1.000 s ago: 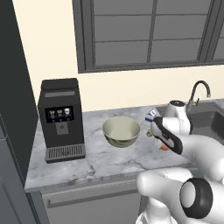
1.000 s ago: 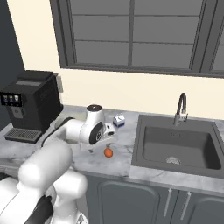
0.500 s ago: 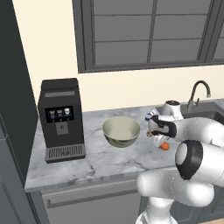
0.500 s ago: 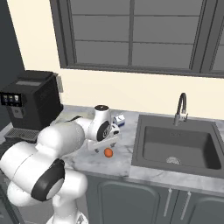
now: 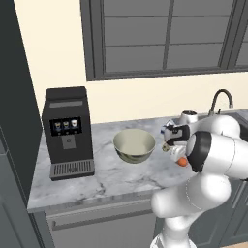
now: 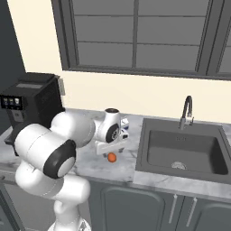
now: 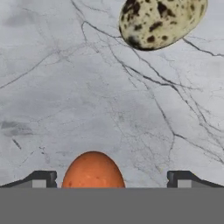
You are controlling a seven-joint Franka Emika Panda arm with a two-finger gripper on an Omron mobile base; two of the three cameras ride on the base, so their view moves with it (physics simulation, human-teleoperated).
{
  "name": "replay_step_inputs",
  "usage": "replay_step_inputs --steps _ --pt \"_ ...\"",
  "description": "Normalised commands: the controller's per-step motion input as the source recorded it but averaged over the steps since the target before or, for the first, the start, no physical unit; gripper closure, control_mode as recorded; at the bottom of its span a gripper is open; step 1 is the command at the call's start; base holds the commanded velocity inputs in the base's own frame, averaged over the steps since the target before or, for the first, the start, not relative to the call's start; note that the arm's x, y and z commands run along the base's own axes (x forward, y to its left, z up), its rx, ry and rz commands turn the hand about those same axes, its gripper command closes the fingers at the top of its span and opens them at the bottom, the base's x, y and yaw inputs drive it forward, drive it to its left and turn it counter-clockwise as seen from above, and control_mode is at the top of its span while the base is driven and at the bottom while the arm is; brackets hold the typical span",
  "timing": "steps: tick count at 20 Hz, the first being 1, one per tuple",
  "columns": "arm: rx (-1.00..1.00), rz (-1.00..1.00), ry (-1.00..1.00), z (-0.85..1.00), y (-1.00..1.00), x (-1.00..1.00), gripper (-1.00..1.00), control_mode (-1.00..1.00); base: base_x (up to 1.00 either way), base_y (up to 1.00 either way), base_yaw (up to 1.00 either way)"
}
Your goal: Gather the eggs and milk located in the vicinity of the sink area and place them right next to the bowl.
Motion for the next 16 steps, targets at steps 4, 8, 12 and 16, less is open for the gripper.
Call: replay_step_inputs --steps 4,8,12,16 --pt "0.00 0.00 0.01 -0.09 0.00 -0.04 -1.00 -1.00 0.00 0.00 0.00" --pt "0.00 -0.03 0.08 -0.12 0.00 -0.08 -1.00 -1.00 0.00 0.00 0.00" --pt "0.00 -0.02 0.13 -0.24 0.00 -0.12 -1.00 -1.00 0.00 0.00 0.00" --pt "0.00 -0.02 0.09 -0.23 0.00 -0.01 -1.00 -1.00 0.00 0.00 0.00"
